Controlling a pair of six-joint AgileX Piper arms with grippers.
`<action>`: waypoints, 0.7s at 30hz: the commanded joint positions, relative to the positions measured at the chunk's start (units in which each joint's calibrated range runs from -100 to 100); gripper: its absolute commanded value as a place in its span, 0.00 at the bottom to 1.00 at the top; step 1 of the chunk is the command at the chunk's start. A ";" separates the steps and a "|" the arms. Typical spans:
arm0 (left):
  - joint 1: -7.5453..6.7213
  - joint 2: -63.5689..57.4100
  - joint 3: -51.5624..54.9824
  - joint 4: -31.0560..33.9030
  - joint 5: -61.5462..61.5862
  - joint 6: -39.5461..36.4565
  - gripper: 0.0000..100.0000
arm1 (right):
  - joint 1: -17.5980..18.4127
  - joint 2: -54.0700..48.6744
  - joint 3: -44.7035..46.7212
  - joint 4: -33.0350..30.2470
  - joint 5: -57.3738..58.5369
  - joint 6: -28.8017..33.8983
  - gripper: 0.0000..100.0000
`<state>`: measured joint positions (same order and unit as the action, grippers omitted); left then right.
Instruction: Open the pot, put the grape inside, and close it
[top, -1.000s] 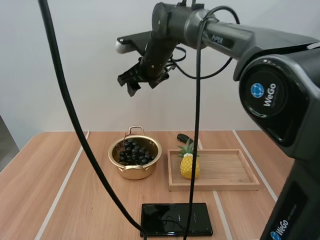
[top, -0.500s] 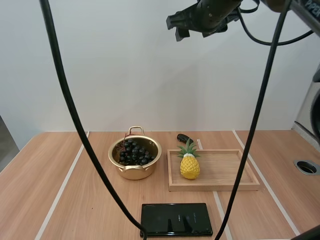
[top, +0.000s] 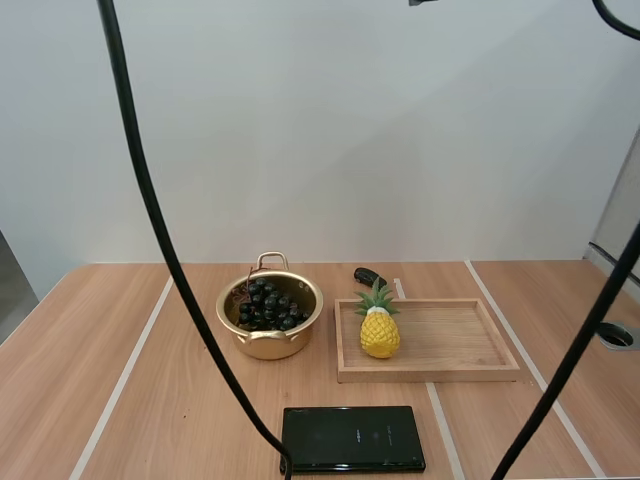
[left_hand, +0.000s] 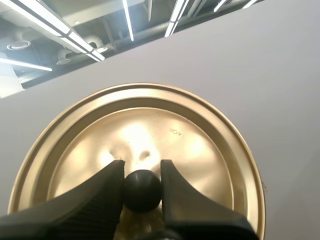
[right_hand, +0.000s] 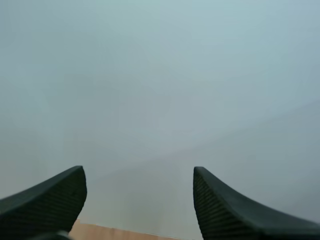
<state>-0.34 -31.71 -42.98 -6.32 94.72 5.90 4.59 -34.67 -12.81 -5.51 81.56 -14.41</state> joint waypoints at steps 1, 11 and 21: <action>0.02 0.64 1.55 0.71 0.93 -0.96 0.00 | -0.21 -2.27 -0.49 -2.75 0.47 1.37 1.00; 0.02 0.77 14.76 -1.23 -1.02 -2.19 0.00 | -0.21 -7.21 -0.49 -4.16 9.01 7.68 0.00; 0.02 0.77 37.80 -4.63 -11.61 -0.47 0.00 | -0.21 -14.89 -0.49 -4.69 9.01 7.68 0.00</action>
<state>-0.34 -31.13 -9.75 -9.22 88.22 4.54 4.59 -47.41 -12.92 -9.82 90.91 -6.89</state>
